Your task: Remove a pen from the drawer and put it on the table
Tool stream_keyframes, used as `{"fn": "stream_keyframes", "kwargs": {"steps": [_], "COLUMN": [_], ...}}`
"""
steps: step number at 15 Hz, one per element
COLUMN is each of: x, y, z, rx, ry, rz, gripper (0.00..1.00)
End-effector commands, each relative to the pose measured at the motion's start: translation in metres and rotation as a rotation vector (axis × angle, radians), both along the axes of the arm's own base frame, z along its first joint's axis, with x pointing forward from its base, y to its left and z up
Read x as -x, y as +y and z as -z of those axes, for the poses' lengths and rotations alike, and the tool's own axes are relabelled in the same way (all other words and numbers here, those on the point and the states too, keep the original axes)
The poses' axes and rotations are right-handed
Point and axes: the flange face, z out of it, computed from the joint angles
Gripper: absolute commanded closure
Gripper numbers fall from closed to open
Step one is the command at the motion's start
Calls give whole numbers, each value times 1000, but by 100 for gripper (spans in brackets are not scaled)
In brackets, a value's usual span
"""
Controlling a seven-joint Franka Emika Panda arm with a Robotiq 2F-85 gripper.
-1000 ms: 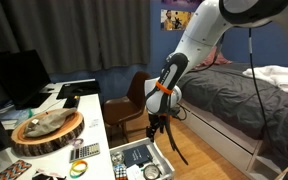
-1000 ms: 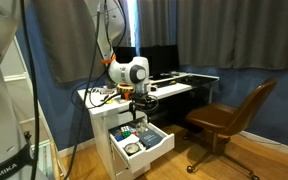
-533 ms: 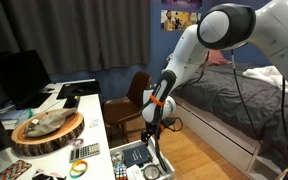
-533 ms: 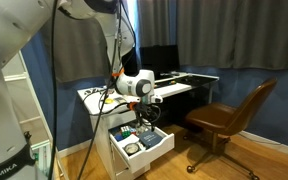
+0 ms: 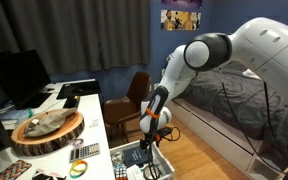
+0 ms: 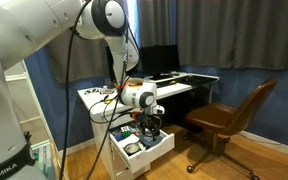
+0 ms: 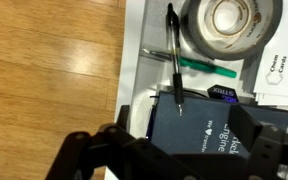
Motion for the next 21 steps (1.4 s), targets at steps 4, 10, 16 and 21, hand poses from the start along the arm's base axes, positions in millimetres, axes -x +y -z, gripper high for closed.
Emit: {"fn": "stream_keyframes", "kwargs": {"steps": [4,10,16,21], "x": [-11,-18,-27,-32], "y": [17,22,23,23], "z": [33,52,61,68], "rx": [15,37,48,57], "ry": [52,104,120,139], "rz": [9,-6,-8,-8], "gripper": [4,44,60,90]}}
